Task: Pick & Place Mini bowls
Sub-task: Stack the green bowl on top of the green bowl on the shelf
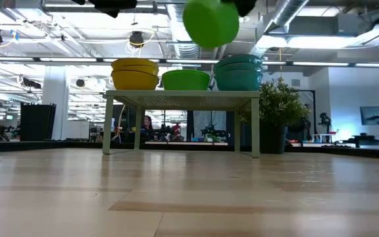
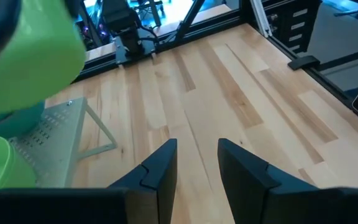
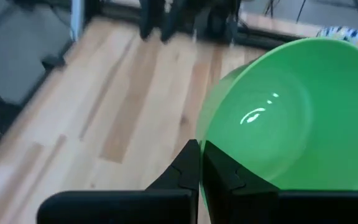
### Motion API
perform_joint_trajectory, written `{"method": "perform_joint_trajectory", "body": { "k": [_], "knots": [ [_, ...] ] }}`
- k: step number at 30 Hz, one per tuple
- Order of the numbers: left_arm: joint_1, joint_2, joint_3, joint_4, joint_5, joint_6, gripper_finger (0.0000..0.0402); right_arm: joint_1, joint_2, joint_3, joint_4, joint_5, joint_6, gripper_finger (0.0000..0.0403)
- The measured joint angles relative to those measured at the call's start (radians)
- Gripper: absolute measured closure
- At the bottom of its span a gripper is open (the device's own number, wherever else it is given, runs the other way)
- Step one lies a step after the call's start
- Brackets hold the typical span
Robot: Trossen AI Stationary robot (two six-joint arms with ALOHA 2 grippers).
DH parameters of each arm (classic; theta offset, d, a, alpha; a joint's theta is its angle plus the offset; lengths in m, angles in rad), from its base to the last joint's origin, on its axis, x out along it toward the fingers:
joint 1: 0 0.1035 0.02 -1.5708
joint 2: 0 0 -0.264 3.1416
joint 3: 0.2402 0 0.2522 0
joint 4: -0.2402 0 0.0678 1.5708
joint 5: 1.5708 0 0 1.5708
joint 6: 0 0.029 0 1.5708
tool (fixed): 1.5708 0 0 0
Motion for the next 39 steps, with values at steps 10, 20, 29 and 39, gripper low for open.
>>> {"method": "perform_joint_trajectory", "body": {
  "k": [10,20,29,39],
  "knots": [
    [0.000,0.000,-0.002,-0.004,-0.003,0.000,0.0284,-0.096,0.277,0.366,-0.279,0.019,-0.243,0.0403],
    [0.000,0.000,-0.002,-0.005,-0.003,0.003,0.0284,-0.174,0.499,0.583,-0.473,0.130,-0.329,0.0403],
    [0.000,-0.001,-0.003,-0.006,-0.003,0.003,0.0284,-0.175,0.564,0.624,-0.521,0.242,-0.384,0.0395],
    [0.000,-0.001,-0.003,-0.006,-0.002,0.003,0.0284,-0.174,0.562,0.626,-0.533,0.244,-0.338,0.0391]
  ]
}}
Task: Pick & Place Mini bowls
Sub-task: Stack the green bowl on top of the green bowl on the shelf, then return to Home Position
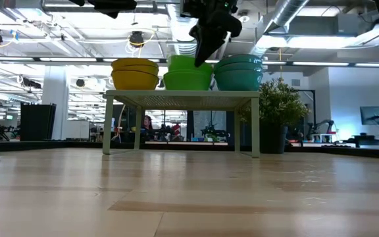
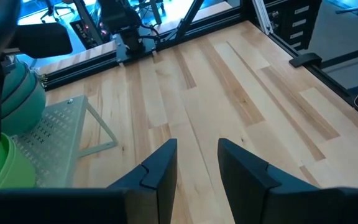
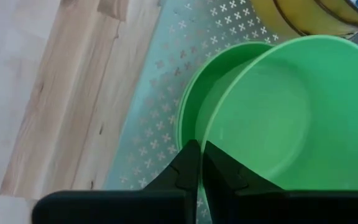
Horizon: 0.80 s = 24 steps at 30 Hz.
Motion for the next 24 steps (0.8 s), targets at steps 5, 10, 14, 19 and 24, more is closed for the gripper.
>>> {"method": "perform_joint_trajectory", "body": {
  "k": [5,10,14,19,24],
  "knots": [
    [0.000,0.000,0.000,0.001,0.000,0.000,0.0284,0.000,0.000,0.000,0.001,0.002,0.034,0.0367],
    [0.000,0.000,0.000,0.000,0.000,0.000,0.0284,0.002,0.000,0.000,0.011,0.003,0.034,0.0328],
    [0.000,0.000,0.000,0.001,0.000,0.000,0.0284,0.022,0.000,0.018,0.021,0.040,0.034,0.0306],
    [0.000,0.000,0.000,0.009,-0.081,-0.002,0.0284,0.090,-0.003,0.139,-0.055,0.185,0.037,0.0294],
    [0.000,-0.006,0.000,0.012,-0.201,-0.043,0.0284,0.184,-0.003,0.317,-0.234,0.361,0.082,0.0297]
  ]
}}
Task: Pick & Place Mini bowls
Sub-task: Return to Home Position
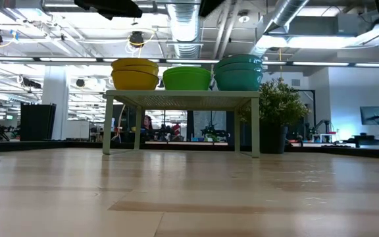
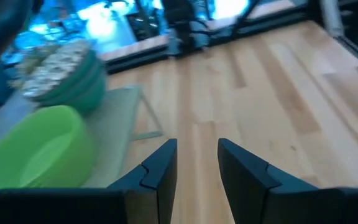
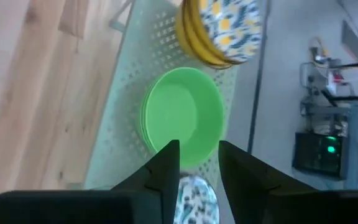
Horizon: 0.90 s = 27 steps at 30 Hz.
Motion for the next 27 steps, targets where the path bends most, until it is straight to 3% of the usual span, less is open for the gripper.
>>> {"method": "perform_joint_trajectory", "body": {
  "k": [4,7,11,18,27],
  "knots": [
    [-0.001,-0.023,0.000,0.008,-0.100,-0.008,0.0284,0.048,-0.016,0.103,-0.113,0.017,0.100,0.0306],
    [-0.001,-0.052,0.000,0.006,-0.129,-0.007,0.0284,0.069,-0.102,0.045,-0.134,-0.021,0.169,0.0311],
    [-0.002,-0.115,0.000,0.003,-0.130,-0.010,0.0287,0.064,-0.236,-0.061,-0.133,-0.160,0.294,0.0315],
    [-0.031,-0.288,-0.038,-0.027,-0.132,-0.013,0.0331,0.090,-0.531,-0.495,0.115,-0.188,0.369,0.0327],
    [-0.051,-0.649,-0.212,-0.027,-0.132,-0.093,0.0380,0.139,-0.942,-1.153,0.640,-0.190,0.390,0.0329]
  ]
}}
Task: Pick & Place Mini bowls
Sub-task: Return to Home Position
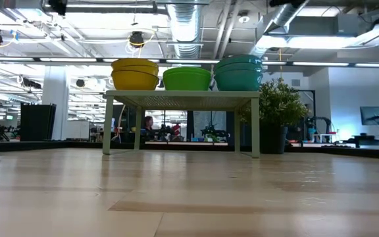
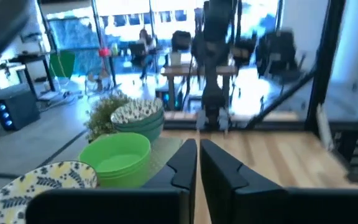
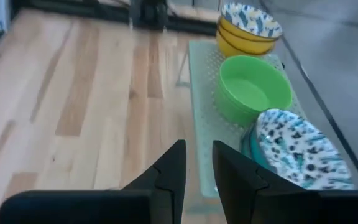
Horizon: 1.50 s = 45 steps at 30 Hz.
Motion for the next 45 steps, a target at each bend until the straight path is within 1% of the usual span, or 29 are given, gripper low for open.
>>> {"method": "perform_joint_trajectory", "body": {
  "k": [6,8,12,14,17,21,23,26,28,32,34,36,38,40,42,45],
  "knots": [
    [0.000,-0.228,-0.148,0.006,0.081,0.003,0.0393,0.004,-0.238,-0.343,0.341,-0.068,-0.015,0.0329],
    [0.000,-0.281,-0.207,0.048,0.105,0.025,0.0394,-0.005,-0.306,-0.463,0.507,-0.088,-0.045,0.0329],
    [0.000,-0.343,-0.308,0.147,0.179,0.034,0.0389,-0.040,-0.416,-0.687,0.770,-0.132,-0.061,0.0329],
    [0.000,-0.355,-0.336,0.153,0.206,0.055,0.0387,-0.056,-0.460,-0.774,0.853,-0.132,-0.039,0.0329],
    [0.000,-0.359,-0.351,0.158,0.201,0.087,0.0387,-0.079,-0.508,-0.864,0.941,-0.133,-0.012,0.0329],
    [0.001,-0.359,-0.351,0.164,0.204,0.136,0.0386,-0.099,-0.569,-0.911,0.938,-0.138,-0.011,0.0329],
    [0.001,-0.359,-0.351,0.165,0.223,0.155,0.0386,-0.107,-0.600,-0.927,0.936,-0.162,-0.011,0.0329],
    [0.001,-0.361,-0.351,0.166,0.225,0.156,0.0386,-0.116,-0.654,-0.931,0.899,-0.204,-0.032,0.0329],
    [0.001,-0.369,-0.351,0.166,0.225,0.149,0.0386,-0.124,-0.700,-0.932,0.863,-0.205,-0.060,0.0329],
    [0.001,-0.404,-0.351,0.167,0.225,0.085,0.0386,-0.151,-0.798,-0.932,0.784,-0.204,-0.061,0.0329],
    [0.001,-0.405,-0.351,0.169,0.225,0.083,0.0386,-0.165,-0.843,-0.932,0.740,-0.205,-0.062,0.0329],
    [0.001,-0.405,-0.352,0.174,0.225,0.083,0.0386,-0.176,-0.887,-0.947,0.732,-0.205,-0.062,0.0329],
    [0.001,-0.405,-0.381,0.227,0.225,0.085,0.0386,-0.183,-0.932,-0.984,0.737,-0.205,-0.062,0.0329],
    [0.001,-0.405,-0.433,0.315,0.229,0.089,0.0386,-0.188,-0.977,-1.034,0.754,-0.205,-0.060,0.0329],
    [0.001,-0.406,-0.483,0.412,0.229,0.087,0.0386,-0.187,-0.979,-1.078,0.833,-0.205,-0.055,0.0329],
    [0.002,-0.406,-0.524,0.475,0.244,0.085,0.0386,-0.188,-0.975,-1.093,0.886,-0.204,-0.076,0.0329]
  ]
}}
